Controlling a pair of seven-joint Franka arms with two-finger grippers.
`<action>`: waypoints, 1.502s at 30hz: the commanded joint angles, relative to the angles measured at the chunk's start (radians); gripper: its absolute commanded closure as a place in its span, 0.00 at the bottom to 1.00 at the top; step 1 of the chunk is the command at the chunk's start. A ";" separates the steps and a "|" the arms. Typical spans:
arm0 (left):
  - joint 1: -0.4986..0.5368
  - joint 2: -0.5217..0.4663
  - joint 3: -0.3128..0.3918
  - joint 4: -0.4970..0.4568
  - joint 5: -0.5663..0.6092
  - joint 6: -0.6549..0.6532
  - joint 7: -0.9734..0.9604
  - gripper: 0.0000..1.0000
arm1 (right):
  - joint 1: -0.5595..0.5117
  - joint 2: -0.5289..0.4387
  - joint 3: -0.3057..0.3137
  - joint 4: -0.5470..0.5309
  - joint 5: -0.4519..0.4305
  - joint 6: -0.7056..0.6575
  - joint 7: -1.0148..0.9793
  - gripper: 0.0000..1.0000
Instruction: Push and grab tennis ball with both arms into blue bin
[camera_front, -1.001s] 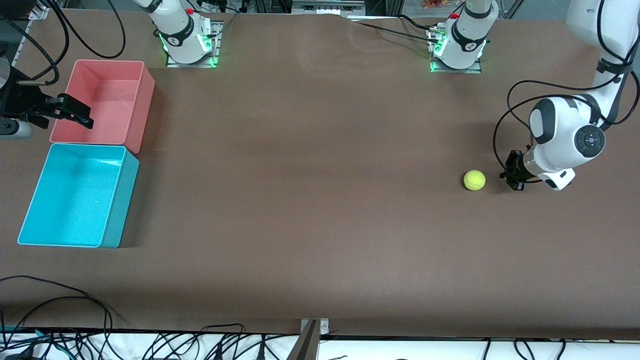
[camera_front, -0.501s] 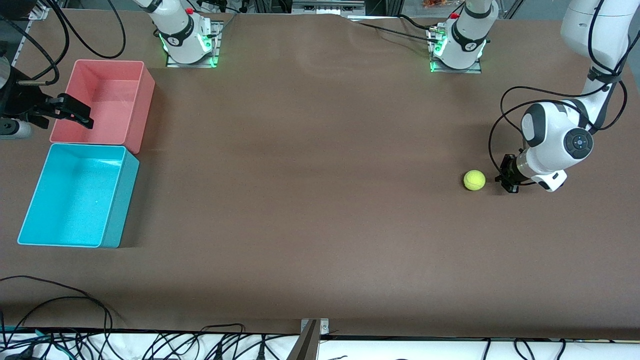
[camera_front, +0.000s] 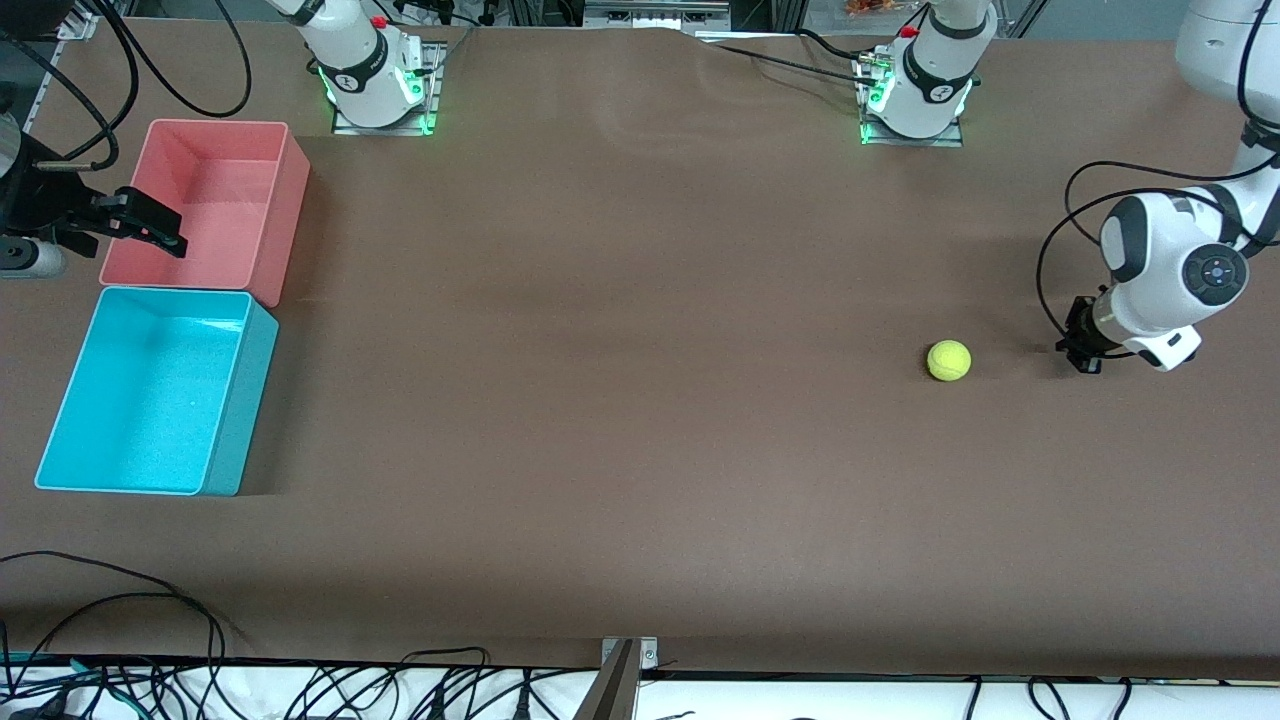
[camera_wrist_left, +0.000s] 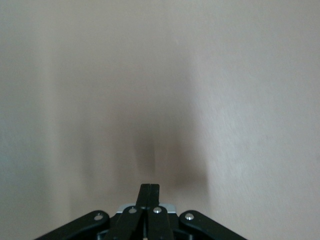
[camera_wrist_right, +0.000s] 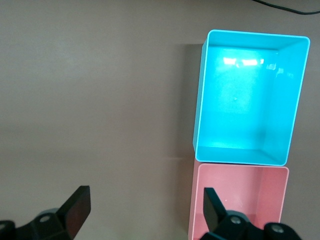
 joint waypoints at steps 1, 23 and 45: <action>0.007 -0.003 -0.016 0.003 0.024 0.004 0.003 1.00 | 0.002 0.007 0.002 0.024 -0.004 -0.014 0.012 0.00; 0.004 -0.060 -0.418 -0.124 0.027 -0.054 -0.537 1.00 | 0.002 0.007 0.002 0.024 -0.004 -0.012 0.012 0.00; 0.012 -0.089 -0.417 0.123 -0.003 -0.364 -0.217 1.00 | 0.002 0.007 0.002 0.024 -0.004 -0.012 0.012 0.00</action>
